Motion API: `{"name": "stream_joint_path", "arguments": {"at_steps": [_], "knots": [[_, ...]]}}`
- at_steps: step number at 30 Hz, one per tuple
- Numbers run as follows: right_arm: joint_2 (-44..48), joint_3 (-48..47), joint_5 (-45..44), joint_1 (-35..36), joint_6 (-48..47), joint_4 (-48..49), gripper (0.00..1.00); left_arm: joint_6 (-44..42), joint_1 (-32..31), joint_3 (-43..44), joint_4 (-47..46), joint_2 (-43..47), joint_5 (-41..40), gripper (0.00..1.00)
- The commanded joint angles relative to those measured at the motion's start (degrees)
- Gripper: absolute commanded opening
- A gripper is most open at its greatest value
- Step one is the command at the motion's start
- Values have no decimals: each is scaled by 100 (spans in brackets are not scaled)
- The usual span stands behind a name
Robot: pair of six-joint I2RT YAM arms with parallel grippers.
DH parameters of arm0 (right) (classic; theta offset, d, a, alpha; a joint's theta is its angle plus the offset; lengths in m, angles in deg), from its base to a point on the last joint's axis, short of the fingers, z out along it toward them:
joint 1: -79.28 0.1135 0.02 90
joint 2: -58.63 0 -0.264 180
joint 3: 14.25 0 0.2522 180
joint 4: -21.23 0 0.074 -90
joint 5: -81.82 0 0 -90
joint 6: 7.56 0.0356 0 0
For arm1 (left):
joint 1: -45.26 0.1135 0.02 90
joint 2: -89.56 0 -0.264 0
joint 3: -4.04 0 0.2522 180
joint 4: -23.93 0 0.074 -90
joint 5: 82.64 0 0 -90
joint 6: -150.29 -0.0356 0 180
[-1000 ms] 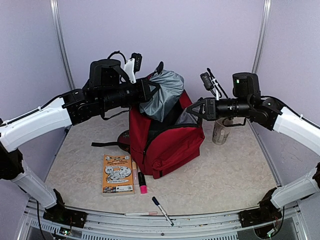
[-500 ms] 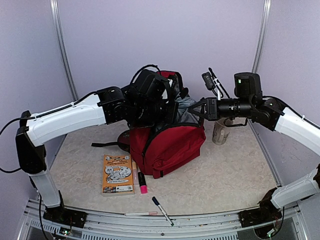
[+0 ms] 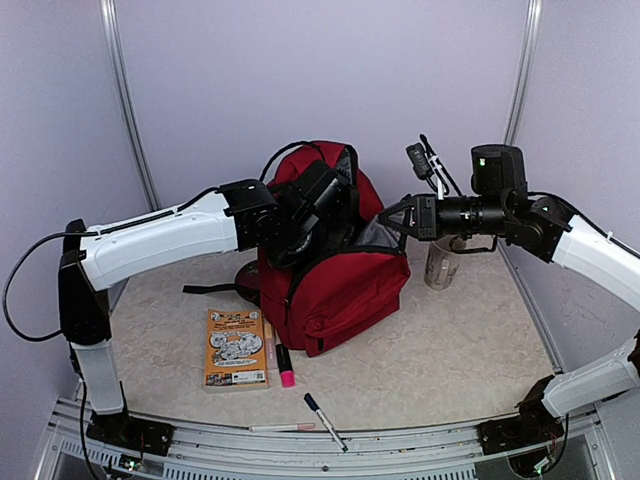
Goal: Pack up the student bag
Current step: Place the pencil case in the largest pocket of the bag, then pick up the largest pocket of the bag from the student bag.
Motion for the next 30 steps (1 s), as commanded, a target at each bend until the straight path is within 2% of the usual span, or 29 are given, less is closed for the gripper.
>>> {"name": "stream_joint_path", "arguments": {"at_steps": [1,6,8,10,13,16,19,22,28,29,30], "knots": [[90,-12,-2,-62,11,186,0,-755,-310,104,-577,454,956,99],[80,-15,7,-62,-4,160,0,-1055,-404,13,-1141,1378,2458,99],[80,-14,-8,-62,-8,145,0,-1141,-446,8,-1206,1656,2745,99],[66,-2,-7,-62,-8,146,0,-1137,-461,-4,-1170,1878,2429,99],[45,-4,51,-63,19,158,0,-1125,-404,-10,-939,2059,1298,99],[9,-32,65,-62,27,148,0,-1045,-144,3,-569,2068,872,99],[1,-50,70,-62,40,140,0,-749,452,-16,-76,1925,1041,99],[9,-41,58,-62,58,140,0,-587,1012,-296,69,1774,1622,99],[-23,-45,40,-62,71,83,0,-793,1217,-790,-490,1518,2627,99],[-32,-63,39,-62,59,72,0,-826,1217,-850,-649,1543,2789,95],[-53,-121,33,-62,37,50,0,-845,1216,-916,-810,1589,2927,86]]}}
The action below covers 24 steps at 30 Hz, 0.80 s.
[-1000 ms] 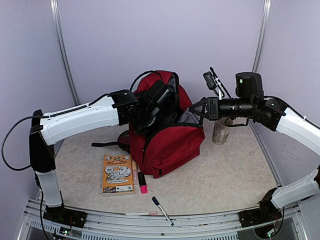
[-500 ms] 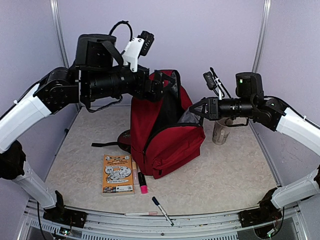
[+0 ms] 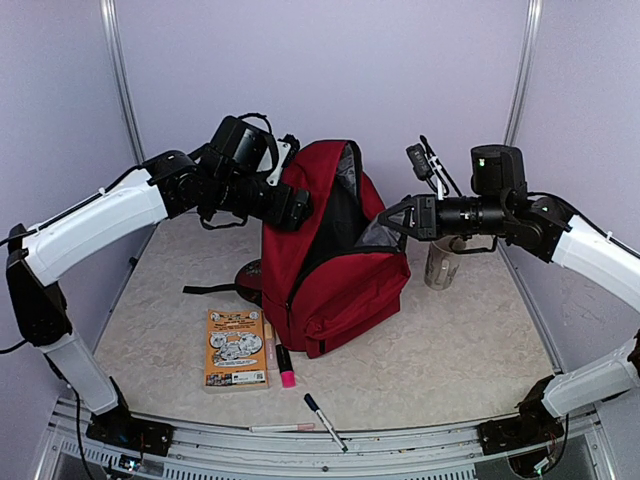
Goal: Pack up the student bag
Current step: Pick up the largest pocket of the bag from the student bag, then move the student bag to the corner of the board.
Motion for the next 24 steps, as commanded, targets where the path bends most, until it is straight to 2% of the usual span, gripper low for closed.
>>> {"name": "stream_joint_path", "arguments": {"at_steps": [1,2,4,5,8,11,14,18,22,24], "knots": [[-73,-186,-2,-47,-54,38,0,-114,-49,-199,-653,164,931,72],[-119,-290,-8,-47,-94,4,0,-113,-49,-233,-789,237,975,57],[-238,-540,-18,-47,-198,-71,0,-98,-49,-241,-1022,398,796,13],[-316,-686,-18,-47,-268,-96,0,-94,-49,-212,-1108,485,618,0],[-662,-1380,-77,-47,-575,-271,0,-235,-49,97,-1189,672,-100,0],[-1262,-2474,-53,-55,-818,-568,0,-499,-68,750,-1145,857,-878,0],[-1718,-3363,185,-56,-769,-426,0,-927,-262,1045,-1321,1246,-1743,0],[-2110,-3453,644,-43,-168,503,0,-1534,-749,849,-1736,1930,-3053,0],[-2620,-3398,918,97,404,1153,0,-1815,-1022,500,-1761,2550,-4305,0],[-2952,-3479,966,252,503,1253,11,-1864,-1029,349,-1697,2721,-5230,0]]}}
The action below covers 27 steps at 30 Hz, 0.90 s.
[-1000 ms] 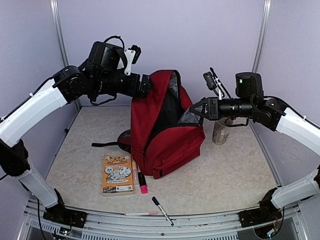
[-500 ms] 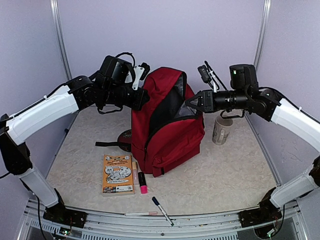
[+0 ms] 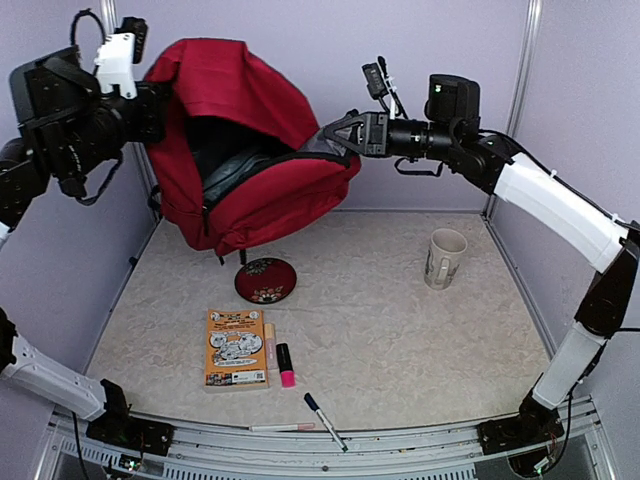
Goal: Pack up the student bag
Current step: Move the student bag to the corner of the board.
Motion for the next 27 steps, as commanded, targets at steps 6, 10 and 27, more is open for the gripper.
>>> {"name": "stream_joint_path", "arguments": {"at_steps": [6,10,27], "knots": [[-1700,-604,192,666,357,-377,38,-449,348,-785,-903,932,-3662,0],[-2040,-611,-643,1158,-168,-1146,51,835,967,-844,548,925,-2895,0],[-4329,-2382,-3406,3354,-1097,-3030,77,1553,3759,-2737,732,637,-86,0]]}}
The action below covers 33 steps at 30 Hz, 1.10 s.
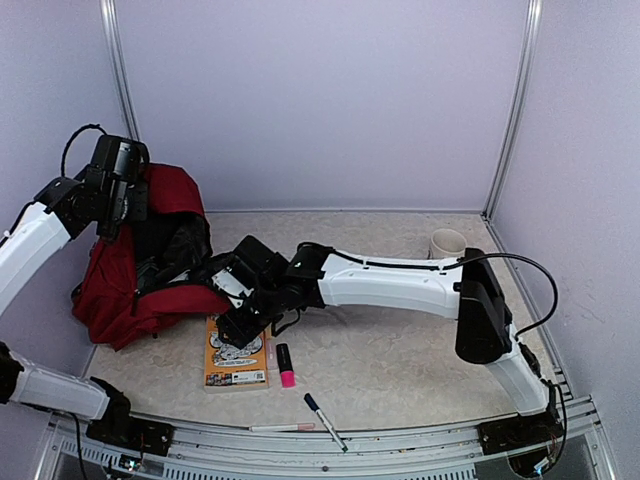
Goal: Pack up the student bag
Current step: Move the student bag to the corner of the board, then move the book to the center of the board.
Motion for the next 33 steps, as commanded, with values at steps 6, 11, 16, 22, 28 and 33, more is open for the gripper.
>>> {"name": "stream_joint_path", "arguments": {"at_steps": [6,11,16,22,28,33], "knots": [[-936,-926,-1219,979,-611,-71,76,-317,750,-565,-1318,416,760,0],[-1784,-1886,-2140,1224,-590,-471,81,-382,751,-1228,-2026,754,1218,0],[-2025,-2016,-2625,1427,-1082,-392,79,-548,766,-1667,-2536,886,1318,0],[-2107,-2009,-3090,1443,-1140,-463,61,-401,1215,-1847,-2629,943,1933,0],[-1895,-1767,-3709,1393,-677,-1209,66,-419,1259,-2040,-2758,1219,2046,0],[-917,-103,-3629,1194,151,-1403,65,-415,1247,-2041,-2765,1212,2205,0]]}}
